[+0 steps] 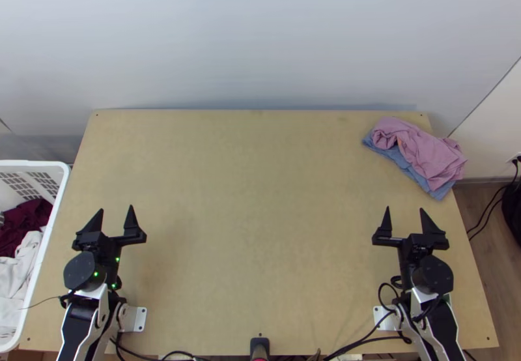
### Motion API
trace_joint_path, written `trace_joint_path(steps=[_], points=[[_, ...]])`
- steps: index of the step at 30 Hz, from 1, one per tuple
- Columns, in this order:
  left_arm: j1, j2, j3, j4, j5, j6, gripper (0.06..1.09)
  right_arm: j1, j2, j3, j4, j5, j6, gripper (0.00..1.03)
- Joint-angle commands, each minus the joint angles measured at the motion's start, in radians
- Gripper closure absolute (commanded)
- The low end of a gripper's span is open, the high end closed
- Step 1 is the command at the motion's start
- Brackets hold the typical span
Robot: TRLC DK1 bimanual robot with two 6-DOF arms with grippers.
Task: Fold the t-shirt
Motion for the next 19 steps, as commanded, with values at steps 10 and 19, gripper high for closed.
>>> trace_joint_path(steps=[10,19], points=[[0.091,-0.072,-0.039,-0.028,-0.066,0.150,0.10,-0.016,-0.029,-0.007,-0.003,0.001,0.007,0.03],[0.091,-0.072,-0.039,-0.028,-0.064,0.150,0.10,-0.016,-0.029,-0.007,-0.003,0.001,0.005,0.03]])
